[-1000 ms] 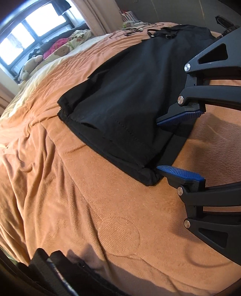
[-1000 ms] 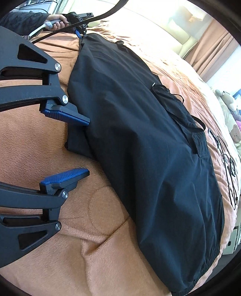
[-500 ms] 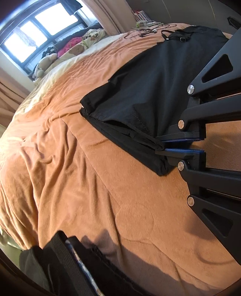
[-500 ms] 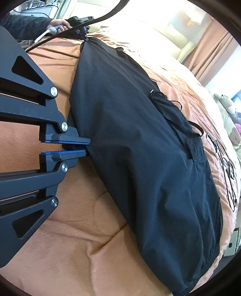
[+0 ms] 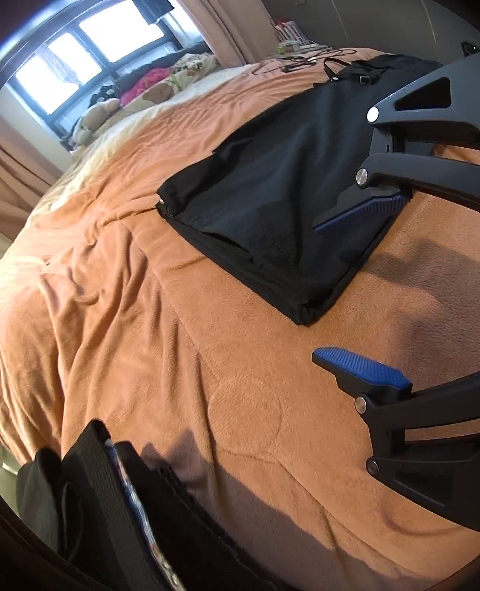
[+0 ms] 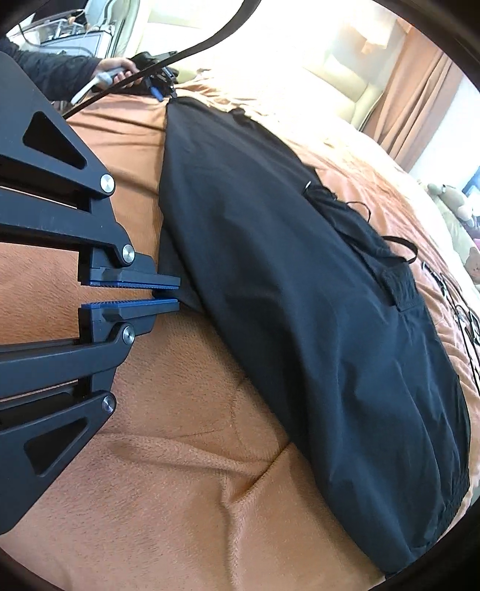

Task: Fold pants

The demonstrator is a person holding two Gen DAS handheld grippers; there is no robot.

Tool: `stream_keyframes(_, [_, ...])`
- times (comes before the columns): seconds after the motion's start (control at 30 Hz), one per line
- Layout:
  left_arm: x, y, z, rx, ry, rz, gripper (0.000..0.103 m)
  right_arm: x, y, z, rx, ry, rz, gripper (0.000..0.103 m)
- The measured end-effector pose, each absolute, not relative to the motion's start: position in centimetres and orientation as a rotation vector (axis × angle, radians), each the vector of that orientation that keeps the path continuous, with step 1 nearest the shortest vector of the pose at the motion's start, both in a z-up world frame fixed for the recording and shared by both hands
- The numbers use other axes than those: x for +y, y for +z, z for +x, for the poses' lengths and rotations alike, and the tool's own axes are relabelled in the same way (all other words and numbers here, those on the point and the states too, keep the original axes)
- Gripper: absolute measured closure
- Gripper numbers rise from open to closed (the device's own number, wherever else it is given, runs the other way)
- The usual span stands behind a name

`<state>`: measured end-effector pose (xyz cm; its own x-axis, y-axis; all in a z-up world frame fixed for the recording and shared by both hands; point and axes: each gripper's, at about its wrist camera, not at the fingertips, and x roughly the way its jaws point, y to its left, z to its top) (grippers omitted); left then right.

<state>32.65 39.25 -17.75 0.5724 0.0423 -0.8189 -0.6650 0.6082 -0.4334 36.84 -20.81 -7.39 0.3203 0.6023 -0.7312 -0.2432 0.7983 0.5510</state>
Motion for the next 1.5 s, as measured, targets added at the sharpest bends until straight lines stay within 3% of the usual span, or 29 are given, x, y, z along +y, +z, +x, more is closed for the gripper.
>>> stream_keyframes(0.17, [39.5, -18.8, 33.0, 0.879, 0.44, -0.886, 0.038, -21.3, -7.8, 37.0, 1.084, 0.589, 0.441, 0.067])
stream_keyframes(0.2, [39.5, -19.0, 33.2, 0.876, 0.436, -0.892, 0.039, -21.5, -7.9, 37.0, 1.079, 0.593, 0.457, 0.066])
stream_keyframes(0.77, [40.2, -20.7, 33.6, 0.801, 0.427, -0.967, 0.059, -22.5, -12.0, 39.0, 1.068, 0.613, 0.679, 0.066])
stream_keyframes(1.37, [40.3, -20.9, 33.3, 0.751, 0.418, -1.045, 0.06, -21.7, -12.9, 39.7, 1.112, 0.64, 0.749, 0.066])
stream_keyframes(1.43, [40.3, -21.0, 33.2, 0.752, 0.436, -1.049, 0.071, -21.4, -12.8, 39.9, 1.105, 0.639, 0.742, 0.068])
stream_keyframes(1.5, [40.5, -21.1, 33.2, 0.763, 0.443, -1.044, 0.089, -21.2, -12.8, 39.9, 1.107, 0.623, 0.725, 0.085])
